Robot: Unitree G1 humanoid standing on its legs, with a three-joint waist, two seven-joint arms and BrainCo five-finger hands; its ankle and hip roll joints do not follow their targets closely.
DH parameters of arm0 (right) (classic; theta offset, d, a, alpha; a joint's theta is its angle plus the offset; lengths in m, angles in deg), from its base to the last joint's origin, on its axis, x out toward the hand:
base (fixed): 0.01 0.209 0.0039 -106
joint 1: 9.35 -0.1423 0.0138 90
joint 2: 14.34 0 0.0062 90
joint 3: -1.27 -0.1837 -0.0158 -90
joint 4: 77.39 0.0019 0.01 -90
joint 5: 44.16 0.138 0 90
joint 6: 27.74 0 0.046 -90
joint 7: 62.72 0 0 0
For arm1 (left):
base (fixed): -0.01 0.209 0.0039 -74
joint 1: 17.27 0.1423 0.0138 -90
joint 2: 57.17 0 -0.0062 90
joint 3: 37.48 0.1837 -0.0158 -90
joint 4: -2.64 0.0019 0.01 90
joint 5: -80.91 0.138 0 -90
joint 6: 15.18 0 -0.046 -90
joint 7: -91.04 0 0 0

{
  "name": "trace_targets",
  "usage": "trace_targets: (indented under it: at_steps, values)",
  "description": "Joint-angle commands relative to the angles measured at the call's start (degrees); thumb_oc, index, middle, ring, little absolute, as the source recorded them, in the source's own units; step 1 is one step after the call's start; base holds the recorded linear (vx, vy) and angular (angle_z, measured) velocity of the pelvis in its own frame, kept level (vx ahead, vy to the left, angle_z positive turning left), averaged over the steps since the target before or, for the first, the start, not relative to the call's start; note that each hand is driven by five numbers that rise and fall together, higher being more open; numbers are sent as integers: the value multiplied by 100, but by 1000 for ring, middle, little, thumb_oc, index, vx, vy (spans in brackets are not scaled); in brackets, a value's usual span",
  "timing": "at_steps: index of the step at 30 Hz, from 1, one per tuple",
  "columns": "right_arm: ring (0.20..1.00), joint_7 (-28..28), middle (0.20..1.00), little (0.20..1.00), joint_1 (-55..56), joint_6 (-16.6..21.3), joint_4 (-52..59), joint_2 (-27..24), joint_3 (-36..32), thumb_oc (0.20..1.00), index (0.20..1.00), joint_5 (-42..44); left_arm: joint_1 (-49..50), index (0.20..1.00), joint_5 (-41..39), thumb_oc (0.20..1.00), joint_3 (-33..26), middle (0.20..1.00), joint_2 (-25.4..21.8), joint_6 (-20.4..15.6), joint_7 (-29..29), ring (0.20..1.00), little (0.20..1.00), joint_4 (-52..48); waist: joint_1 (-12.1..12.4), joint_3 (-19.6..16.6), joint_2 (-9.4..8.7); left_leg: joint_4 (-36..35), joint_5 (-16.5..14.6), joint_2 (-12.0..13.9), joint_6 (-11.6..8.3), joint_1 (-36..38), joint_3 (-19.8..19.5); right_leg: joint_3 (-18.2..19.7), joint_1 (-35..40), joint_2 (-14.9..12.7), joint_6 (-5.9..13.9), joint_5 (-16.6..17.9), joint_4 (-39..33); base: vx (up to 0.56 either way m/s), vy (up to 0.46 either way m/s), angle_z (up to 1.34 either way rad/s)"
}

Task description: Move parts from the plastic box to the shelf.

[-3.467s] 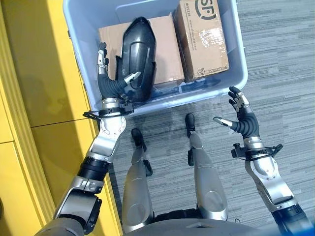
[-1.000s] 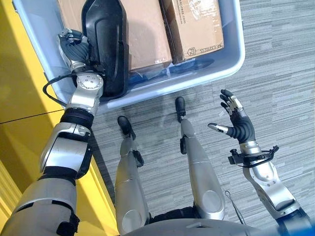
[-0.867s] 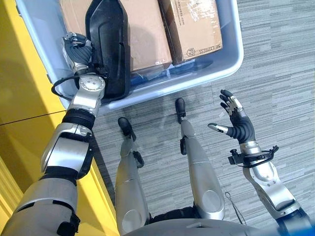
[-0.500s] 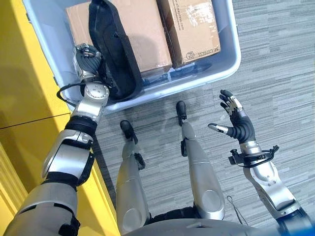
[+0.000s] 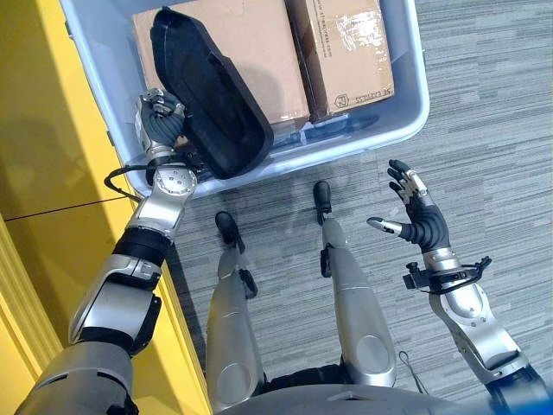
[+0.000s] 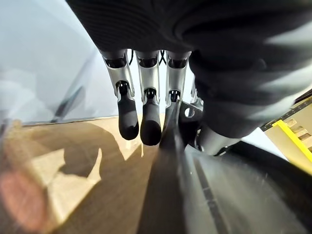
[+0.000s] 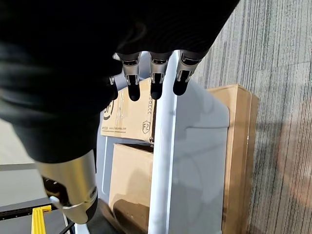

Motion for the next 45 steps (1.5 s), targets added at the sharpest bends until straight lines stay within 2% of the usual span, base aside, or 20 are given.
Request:
trace_targets:
  at_steps: [1,7,12,14,18,29,38,45]
  values:
    - [1000,-1,1000,1000,278,195,181,-147,-374,1000,1000,-113,0,200,269,200,-392,200,-150,-293,172,200,200,-189,-108,-197,54,669,-592,43,-78,49,-584,-109,354,-298,416,-880,721,0,0,0]
    - [1000,16,1000,1000,306,208,174,-143,-389,1000,1000,-111,41,200,315,200,-448,200,-171,-294,201,200,200,-257,-109,-223,67,717,-612,41,-70,22,-594,-103,339,-288,412,-895,755,0,0,0]
    - [1000,32,1000,1000,300,237,148,-167,-396,1000,1000,-80,-108,200,507,200,-380,200,-366,-237,217,200,200,-181,-116,-234,79,729,-609,40,-73,-3,-593,-93,301,-287,411,-900,763,0,0,0]
    - [1000,58,1000,1000,313,266,116,-207,-394,1000,1000,-46,-402,200,883,200,-180,200,-732,-84,177,200,200,-1,-136,-240,92,754,-612,43,-75,-50,-585,-73,240,-278,414,-896,784,0,0,0]
    - [1000,128,1000,1000,337,297,86,-264,-370,1000,1000,25,-941,200,1174,200,213,200,-1177,24,86,200,200,446,-187,-229,103,790,-614,54,-79,-99,-561,-46,186,-273,439,-891,799,0,0,0]
    - [1000,337,1000,1000,417,407,58,-363,-364,1000,1000,168,-1790,200,1751,200,1040,200,-1852,37,-118,200,200,435,-233,-277,164,816,-641,64,-86,-79,-524,11,173,-261,463,-909,820,0,0,0]
    - [1000,386,1000,1000,512,478,26,-407,-368,1000,1000,171,-2112,200,1998,200,1434,200,-1806,35,-226,200,200,577,-286,-290,197,850,-666,74,-76,-105,-516,37,91,-249,470,-923,882,0,0,0]
    - [1000,373,1000,1000,567,533,50,-439,-402,1000,1000,169,-2160,200,2046,200,1470,200,-1765,8,-208,200,200,522,-294,-285,177,906,-688,74,-69,-157,-533,45,75,-239,461,-922,886,1,-4,-1]
